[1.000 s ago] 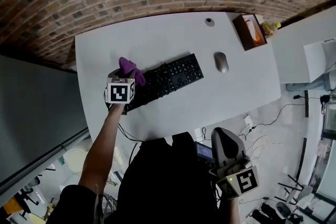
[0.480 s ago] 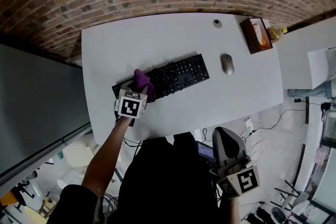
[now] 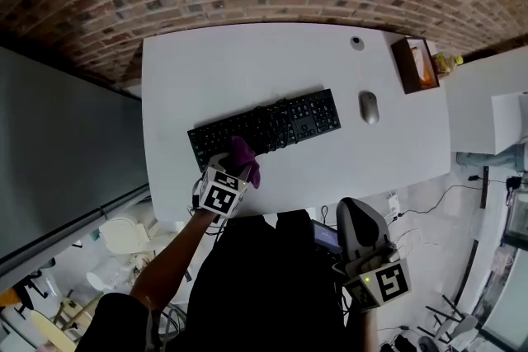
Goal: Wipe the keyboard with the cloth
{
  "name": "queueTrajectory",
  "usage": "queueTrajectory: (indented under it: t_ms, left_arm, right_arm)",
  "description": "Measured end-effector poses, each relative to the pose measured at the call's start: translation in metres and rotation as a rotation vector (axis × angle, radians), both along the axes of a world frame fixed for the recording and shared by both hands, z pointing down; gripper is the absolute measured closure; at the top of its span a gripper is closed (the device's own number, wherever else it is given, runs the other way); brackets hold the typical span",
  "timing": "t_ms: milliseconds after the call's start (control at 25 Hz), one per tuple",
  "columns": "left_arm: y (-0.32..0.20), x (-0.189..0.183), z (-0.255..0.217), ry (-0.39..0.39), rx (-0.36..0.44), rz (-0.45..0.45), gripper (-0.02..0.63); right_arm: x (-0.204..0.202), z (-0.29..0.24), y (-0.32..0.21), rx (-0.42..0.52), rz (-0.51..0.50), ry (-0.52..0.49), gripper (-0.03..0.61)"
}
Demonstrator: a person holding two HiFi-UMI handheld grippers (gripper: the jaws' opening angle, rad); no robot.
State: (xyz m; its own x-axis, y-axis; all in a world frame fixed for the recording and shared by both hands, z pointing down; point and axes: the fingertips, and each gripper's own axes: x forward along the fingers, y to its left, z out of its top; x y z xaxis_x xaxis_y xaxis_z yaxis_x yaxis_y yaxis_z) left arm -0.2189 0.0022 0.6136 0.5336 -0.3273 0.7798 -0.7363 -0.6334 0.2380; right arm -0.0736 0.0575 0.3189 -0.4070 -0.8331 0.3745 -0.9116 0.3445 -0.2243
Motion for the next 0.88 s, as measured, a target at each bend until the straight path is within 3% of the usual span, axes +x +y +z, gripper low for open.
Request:
queueTrajectory:
  t_ms: [320, 600, 880]
  left_arm:
    - [0.016, -0.005, -0.001, -0.017, 0.0, 0.007, 0.449]
    - [-0.022, -0.021, -0.006, 0.039, 0.047, -0.064, 0.449]
    - [-0.061, -0.05, -0.002, -0.013, 0.057, -0.154, 0.449]
  right_arm:
    - [-0.013, 0.001, -0.006, 0.003, -0.041, -0.001, 0.56]
    - [-0.015, 0.001, -0.007, -0.005, -0.047, 0.012, 0.56]
    - [-0.014, 0.0, -0.009, -0.007, -0.045, 0.021, 0.56]
